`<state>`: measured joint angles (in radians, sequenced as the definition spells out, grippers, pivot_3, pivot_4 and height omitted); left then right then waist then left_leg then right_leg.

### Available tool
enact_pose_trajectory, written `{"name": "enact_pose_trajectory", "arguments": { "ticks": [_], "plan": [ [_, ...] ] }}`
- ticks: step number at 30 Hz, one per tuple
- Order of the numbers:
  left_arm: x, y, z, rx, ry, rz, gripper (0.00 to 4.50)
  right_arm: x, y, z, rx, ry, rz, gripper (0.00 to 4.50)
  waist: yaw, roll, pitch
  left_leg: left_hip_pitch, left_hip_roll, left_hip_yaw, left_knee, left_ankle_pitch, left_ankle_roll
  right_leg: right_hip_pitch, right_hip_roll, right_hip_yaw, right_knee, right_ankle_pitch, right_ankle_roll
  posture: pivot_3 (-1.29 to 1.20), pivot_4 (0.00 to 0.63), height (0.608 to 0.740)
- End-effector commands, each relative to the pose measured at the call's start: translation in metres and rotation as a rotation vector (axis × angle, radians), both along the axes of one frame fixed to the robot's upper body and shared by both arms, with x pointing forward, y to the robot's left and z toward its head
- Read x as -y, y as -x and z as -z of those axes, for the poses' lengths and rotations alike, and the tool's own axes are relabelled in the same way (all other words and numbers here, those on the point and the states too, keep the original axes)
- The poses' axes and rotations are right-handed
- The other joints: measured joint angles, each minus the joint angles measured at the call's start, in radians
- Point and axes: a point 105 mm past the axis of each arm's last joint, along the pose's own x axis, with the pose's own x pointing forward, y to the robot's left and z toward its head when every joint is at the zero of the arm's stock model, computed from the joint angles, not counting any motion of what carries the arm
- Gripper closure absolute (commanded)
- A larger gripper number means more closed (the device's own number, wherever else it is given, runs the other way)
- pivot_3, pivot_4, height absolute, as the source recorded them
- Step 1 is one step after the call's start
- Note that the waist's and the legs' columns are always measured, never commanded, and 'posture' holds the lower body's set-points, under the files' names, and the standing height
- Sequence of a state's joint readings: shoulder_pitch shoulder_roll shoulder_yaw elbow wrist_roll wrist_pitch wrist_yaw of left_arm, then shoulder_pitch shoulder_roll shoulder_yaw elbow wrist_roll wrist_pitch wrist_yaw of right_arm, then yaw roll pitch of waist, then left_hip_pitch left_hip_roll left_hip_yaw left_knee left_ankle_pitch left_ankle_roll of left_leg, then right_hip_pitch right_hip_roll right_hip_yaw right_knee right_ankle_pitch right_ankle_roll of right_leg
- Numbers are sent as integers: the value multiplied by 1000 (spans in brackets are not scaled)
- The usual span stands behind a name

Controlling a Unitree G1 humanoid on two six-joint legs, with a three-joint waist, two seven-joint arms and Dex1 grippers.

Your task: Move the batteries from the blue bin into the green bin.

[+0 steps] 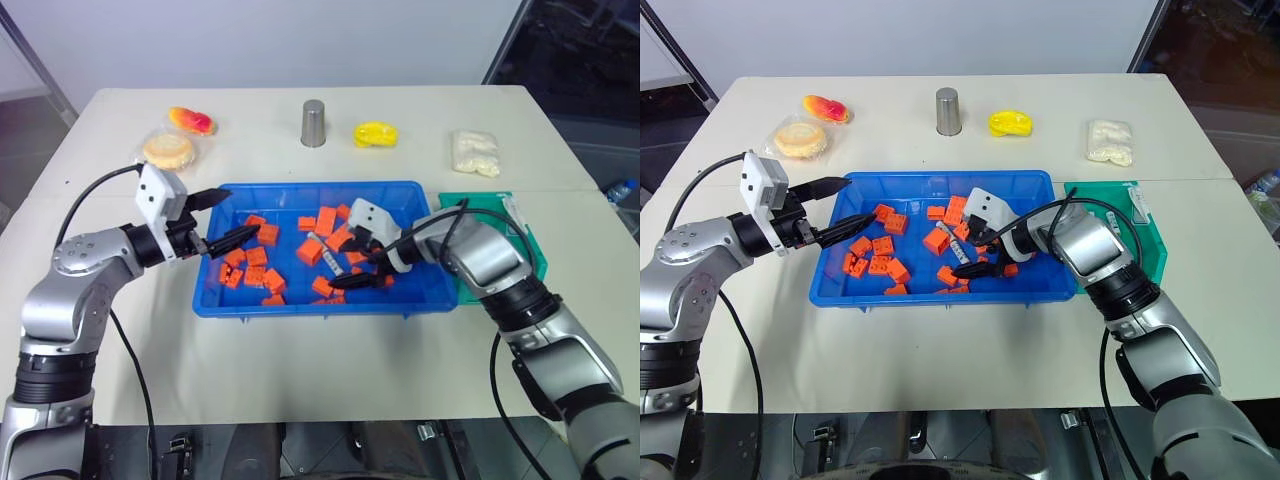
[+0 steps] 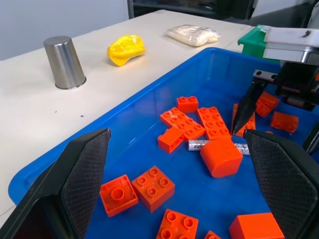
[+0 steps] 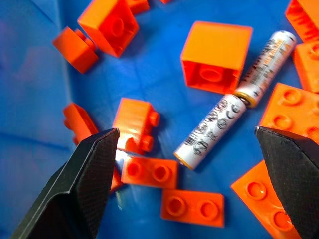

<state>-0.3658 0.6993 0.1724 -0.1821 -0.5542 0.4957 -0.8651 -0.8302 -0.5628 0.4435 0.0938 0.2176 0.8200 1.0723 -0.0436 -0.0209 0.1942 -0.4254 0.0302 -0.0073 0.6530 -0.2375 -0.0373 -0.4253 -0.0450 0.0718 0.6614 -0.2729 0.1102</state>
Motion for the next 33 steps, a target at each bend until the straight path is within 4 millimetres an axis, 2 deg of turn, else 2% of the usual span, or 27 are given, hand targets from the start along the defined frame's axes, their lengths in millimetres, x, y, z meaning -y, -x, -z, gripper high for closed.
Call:
{"name": "enact_pose_trajectory", "arguments": {
  "ticks": [1,12,13,16,17,20,21,22,26,33],
  "plan": [
    [3,3,-11,58,-4,7,0,-7,-2,-8,21,-7,-26,23,0,0,0,0,0,0,0,0,0,0,0,0,0,0,0,0,150,740],
    [3,0,-11,74,14,-15,0,-22,3,13,-26,53,-57,23,-1,0,0,0,0,0,0,0,0,0,0,0,1,0,0,0,150,740],
    [3,-1,-11,76,15,-18,0,-22,1,14,-24,56,-51,523,-1,0,0,1,0,0,0,0,0,0,0,0,1,0,0,0,150,740],
    [3,-2,-11,83,19,-25,0,-26,-7,16,-26,49,-15,1658,-1,0,0,1,0,0,0,0,0,0,0,0,1,0,0,0,150,740],
    [3,-2,-11,84,20,-25,0,-26,-9,17,-23,52,-12,2315,-1,0,0,1,0,0,0,0,0,0,0,0,2,0,0,0,150,740],
    [4,-3,-11,91,23,-28,0,-27,-11,19,-15,62,-10,3589,1,-1,-1,1,0,0,0,0,0,0,0,0,2,0,0,0,150,740],
    [4,-3,-11,93,23,-29,0,-27,-11,20,-14,64,-10,4263,1,-1,-1,1,0,0,0,0,0,1,0,0,2,0,0,0,150,740],
    [4,-3,-12,95,24,-32,0,-26,-11,20,-7,70,-13,4463,2,-2,-1,1,0,0,0,0,0,1,0,0,2,0,0,0,150,740],
    [2,-3,-13,99,25,-38,0,-24,-10,19,14,78,-29,4463,0,-2,-1,1,0,0,0,0,0,1,0,0,2,0,0,0,150,740],
    [0,-4,-12,98,25,-43,0,-23,-19,-2,119,66,-30,4463,0,-2,-1,1,0,0,0,0,0,1,0,0,2,0,0,0,150,740]
  ]
}}
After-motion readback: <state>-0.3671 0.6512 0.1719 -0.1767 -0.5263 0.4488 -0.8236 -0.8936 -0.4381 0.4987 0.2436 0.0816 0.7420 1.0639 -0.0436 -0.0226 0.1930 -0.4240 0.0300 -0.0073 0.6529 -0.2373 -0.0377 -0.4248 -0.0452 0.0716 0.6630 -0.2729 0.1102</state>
